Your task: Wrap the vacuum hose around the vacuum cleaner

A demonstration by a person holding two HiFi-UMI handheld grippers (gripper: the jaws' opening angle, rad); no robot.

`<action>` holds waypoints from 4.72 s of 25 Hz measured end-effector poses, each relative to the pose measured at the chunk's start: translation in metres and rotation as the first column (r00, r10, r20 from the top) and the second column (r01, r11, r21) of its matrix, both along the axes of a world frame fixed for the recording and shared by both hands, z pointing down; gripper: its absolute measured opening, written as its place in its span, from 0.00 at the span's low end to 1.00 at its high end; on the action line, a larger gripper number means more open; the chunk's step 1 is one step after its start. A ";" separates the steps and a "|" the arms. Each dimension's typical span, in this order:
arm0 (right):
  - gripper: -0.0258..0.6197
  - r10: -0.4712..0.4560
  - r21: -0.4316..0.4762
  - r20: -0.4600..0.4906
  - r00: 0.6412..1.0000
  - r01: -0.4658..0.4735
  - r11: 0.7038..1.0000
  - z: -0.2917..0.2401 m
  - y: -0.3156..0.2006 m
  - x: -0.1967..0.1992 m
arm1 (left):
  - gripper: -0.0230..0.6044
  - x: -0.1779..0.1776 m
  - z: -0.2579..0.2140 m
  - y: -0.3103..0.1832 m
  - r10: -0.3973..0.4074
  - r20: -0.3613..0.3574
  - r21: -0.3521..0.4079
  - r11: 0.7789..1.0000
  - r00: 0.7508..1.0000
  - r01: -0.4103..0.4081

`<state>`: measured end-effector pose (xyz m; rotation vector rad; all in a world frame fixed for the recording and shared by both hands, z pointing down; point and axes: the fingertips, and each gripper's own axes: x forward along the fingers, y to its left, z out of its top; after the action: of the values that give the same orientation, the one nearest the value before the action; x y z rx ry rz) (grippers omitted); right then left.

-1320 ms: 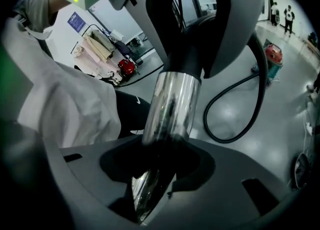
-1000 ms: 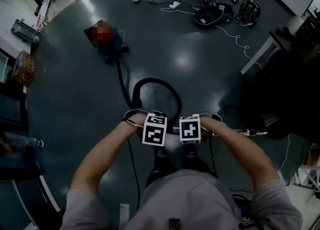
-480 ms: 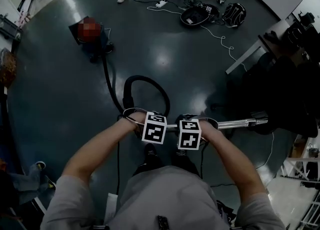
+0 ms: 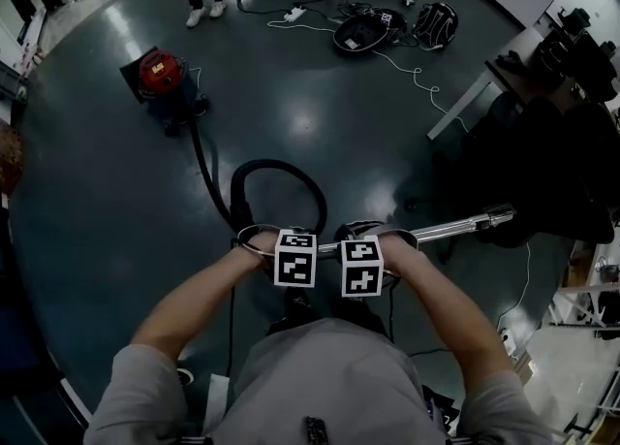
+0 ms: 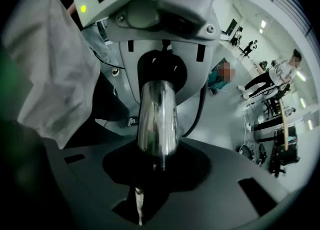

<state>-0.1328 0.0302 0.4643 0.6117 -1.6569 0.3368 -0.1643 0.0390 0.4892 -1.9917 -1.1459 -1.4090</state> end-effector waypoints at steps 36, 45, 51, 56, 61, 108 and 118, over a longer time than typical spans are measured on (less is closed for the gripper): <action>0.25 0.542 0.038 0.678 0.496 -0.760 0.648 -0.066 -0.043 0.086 | 0.18 -0.018 0.023 -0.071 -0.593 0.007 -0.013 0.805 0.805 0.593; 0.48 0.573 -0.157 0.773 0.273 -0.792 0.590 -0.047 -0.102 0.079 | 0.18 -0.008 0.019 -0.080 -0.786 0.003 -0.031 0.618 0.618 0.786; 0.48 0.624 -0.372 0.781 0.018 -0.789 0.489 -0.028 -0.142 0.083 | 0.18 0.003 0.023 -0.077 -0.869 -0.001 -0.040 0.495 0.495 0.868; 0.48 0.643 -0.439 0.764 -0.052 -0.772 0.460 -0.016 -0.159 0.086 | 0.17 0.021 0.021 -0.072 -0.909 0.005 -0.048 0.417 0.417 0.908; 0.48 0.646 -0.495 0.753 -0.130 -0.758 0.425 -0.014 -0.176 0.102 | 0.17 0.052 0.017 -0.062 -0.930 0.002 -0.075 0.366 0.367 0.928; 0.26 0.487 -0.062 0.626 0.609 -0.584 0.809 -0.048 -0.342 -0.053 | 0.42 -0.071 -0.092 -0.309 -0.797 -0.362 -0.214 0.577 0.484 0.788; 0.26 0.386 -0.036 0.546 0.744 -0.439 0.898 -0.036 -0.346 -0.062 | 0.42 -0.054 -0.133 -0.364 -0.701 -0.533 -0.096 0.606 0.473 0.790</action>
<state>-0.1944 -0.3161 0.4283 1.0340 -2.0791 0.8233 -0.2179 -0.3254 0.3560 -2.6501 0.1788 -1.0745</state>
